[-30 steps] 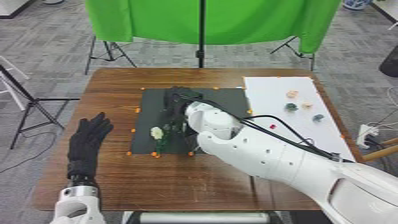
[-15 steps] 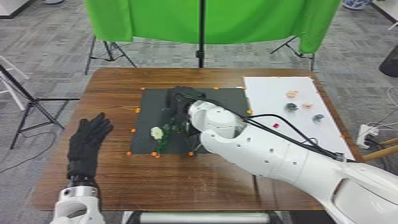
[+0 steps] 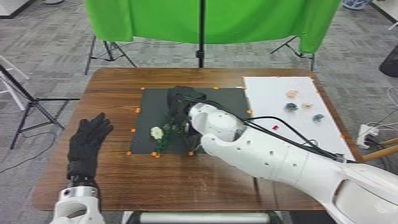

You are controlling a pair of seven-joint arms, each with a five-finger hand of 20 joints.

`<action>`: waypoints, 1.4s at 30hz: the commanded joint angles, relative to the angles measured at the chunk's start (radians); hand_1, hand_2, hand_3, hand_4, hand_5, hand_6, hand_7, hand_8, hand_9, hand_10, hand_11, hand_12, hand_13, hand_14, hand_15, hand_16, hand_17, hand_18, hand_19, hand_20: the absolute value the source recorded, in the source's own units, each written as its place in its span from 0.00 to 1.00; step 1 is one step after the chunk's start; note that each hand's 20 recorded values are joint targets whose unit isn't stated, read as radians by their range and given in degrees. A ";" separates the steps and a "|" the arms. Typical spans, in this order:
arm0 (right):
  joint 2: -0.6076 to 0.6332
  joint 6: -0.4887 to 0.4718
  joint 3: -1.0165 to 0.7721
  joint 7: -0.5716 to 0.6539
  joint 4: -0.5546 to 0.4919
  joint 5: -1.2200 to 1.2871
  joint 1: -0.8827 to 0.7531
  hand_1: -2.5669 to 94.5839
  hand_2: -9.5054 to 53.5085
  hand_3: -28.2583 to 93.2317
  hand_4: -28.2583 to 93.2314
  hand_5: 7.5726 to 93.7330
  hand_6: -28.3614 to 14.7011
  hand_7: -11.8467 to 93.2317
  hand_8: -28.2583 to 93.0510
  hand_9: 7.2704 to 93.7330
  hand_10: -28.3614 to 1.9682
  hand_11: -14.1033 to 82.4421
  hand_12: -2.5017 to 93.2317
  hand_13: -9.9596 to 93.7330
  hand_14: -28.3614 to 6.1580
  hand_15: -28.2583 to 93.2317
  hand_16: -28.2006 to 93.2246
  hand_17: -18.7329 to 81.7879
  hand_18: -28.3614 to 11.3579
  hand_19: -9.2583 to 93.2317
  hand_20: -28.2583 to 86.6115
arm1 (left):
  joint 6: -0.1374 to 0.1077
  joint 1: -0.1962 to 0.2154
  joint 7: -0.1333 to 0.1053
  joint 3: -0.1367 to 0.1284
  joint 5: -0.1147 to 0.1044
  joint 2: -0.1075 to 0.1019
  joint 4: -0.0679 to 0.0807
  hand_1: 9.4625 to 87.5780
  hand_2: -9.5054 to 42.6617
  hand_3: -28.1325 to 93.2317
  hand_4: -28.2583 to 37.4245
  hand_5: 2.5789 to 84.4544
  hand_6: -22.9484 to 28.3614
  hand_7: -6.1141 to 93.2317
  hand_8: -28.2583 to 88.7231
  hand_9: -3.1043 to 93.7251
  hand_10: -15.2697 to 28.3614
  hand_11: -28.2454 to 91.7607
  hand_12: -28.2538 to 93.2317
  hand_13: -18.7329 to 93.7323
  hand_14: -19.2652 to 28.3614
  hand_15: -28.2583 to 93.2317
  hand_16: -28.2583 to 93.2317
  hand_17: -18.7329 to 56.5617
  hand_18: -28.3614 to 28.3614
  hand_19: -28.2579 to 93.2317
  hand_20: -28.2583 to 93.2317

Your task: Arrange flowers

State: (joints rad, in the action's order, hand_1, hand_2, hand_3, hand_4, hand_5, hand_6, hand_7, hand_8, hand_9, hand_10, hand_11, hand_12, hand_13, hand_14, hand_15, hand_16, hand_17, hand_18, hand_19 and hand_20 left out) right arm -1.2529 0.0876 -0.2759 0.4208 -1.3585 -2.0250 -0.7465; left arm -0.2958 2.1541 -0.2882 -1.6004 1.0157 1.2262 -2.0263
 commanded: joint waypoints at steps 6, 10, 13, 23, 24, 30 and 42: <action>0.009 0.016 -0.003 -0.012 -0.006 0.006 0.011 0.47 0.00 0.78 0.07 0.65 0.75 0.28 0.14 0.85 0.57 0.34 0.25 0.97 0.78 0.75 0.51 0.86 0.43 1.00 0.80 | 0.008 0.018 0.003 0.007 0.002 0.014 0.011 0.13 0.59 0.70 0.00 0.50 0.62 0.11 0.20 0.43 0.68 0.37 0.32 0.42 0.78 0.45 0.21 0.31 0.73 0.32 0.39; 0.011 0.021 -0.006 -0.018 -0.007 0.007 0.009 0.45 0.00 0.78 0.07 0.63 0.73 0.27 0.14 0.84 0.57 0.34 0.24 0.97 0.78 0.74 0.51 0.86 0.43 1.00 0.80 | 0.004 0.022 0.001 0.007 0.001 0.016 0.009 0.13 0.58 0.71 0.00 0.50 0.62 0.11 0.20 0.43 0.68 0.37 0.32 0.42 0.78 0.45 0.21 0.31 0.73 0.32 0.39; 0.021 0.012 -0.026 -0.018 -0.025 0.004 0.008 0.44 0.00 0.78 0.07 0.61 0.74 0.27 0.14 0.84 0.56 0.34 0.24 0.97 0.78 0.74 0.51 0.85 0.43 1.00 0.79 | 0.005 0.023 0.001 0.007 0.003 0.018 0.008 0.13 0.58 0.71 0.00 0.50 0.62 0.11 0.20 0.43 0.68 0.37 0.32 0.42 0.78 0.45 0.21 0.31 0.73 0.32 0.39; 0.394 0.052 -0.350 0.040 -0.447 -0.012 -0.098 0.40 0.00 0.77 0.08 0.60 0.71 0.26 0.15 0.79 0.51 0.32 0.24 0.93 0.71 0.72 0.51 0.81 0.38 1.00 0.78 | -0.002 0.044 -0.006 -0.012 0.002 0.020 -0.006 0.13 0.57 0.71 0.00 0.50 0.62 0.11 0.20 0.43 0.68 0.37 0.32 0.42 0.79 0.45 0.21 0.31 0.73 0.32 0.39; 0.447 0.050 -0.410 0.049 -0.491 -0.016 -0.141 0.40 0.00 0.77 0.08 0.61 0.70 0.25 0.15 0.79 0.50 0.32 0.24 0.93 0.70 0.73 0.51 0.80 0.38 1.00 0.78 | -0.002 0.043 -0.007 -0.014 0.005 0.019 -0.006 0.13 0.57 0.71 0.00 0.50 0.62 0.11 0.20 0.43 0.68 0.37 0.32 0.42 0.79 0.45 0.21 0.31 0.73 0.32 0.39; 0.656 -0.011 -0.868 0.138 -0.647 -0.037 -0.533 0.40 0.00 0.77 0.09 0.62 0.67 0.24 0.16 0.76 0.46 0.31 0.24 0.91 0.68 0.74 0.51 0.79 0.37 1.00 0.78 | -0.018 0.033 -0.033 -0.012 0.012 0.013 -0.005 0.13 0.55 0.72 0.00 0.50 0.61 0.12 0.20 0.43 0.68 0.37 0.32 0.42 0.79 0.45 0.21 0.31 0.73 0.32 0.39; 0.659 -0.090 -1.151 0.272 -0.483 -0.033 -0.846 0.38 0.00 0.76 0.10 0.57 0.65 0.21 0.17 0.67 0.37 0.28 0.24 0.87 0.61 0.75 0.50 0.77 0.36 1.00 0.77 | -0.003 0.038 -0.017 -0.018 0.016 0.014 -0.007 0.13 0.50 0.74 0.00 0.50 0.59 0.13 0.20 0.43 0.67 0.38 0.32 0.42 0.78 0.46 0.21 0.32 0.73 0.33 0.39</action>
State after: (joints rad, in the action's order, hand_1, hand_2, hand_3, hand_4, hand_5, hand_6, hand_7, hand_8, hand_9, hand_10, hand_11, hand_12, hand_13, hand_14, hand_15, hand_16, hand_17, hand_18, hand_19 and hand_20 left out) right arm -0.5846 -0.0059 -1.3139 0.6419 -1.9945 -2.0491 -1.4557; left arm -0.3028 2.1773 -0.3159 -1.6192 1.0222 1.2338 -2.0375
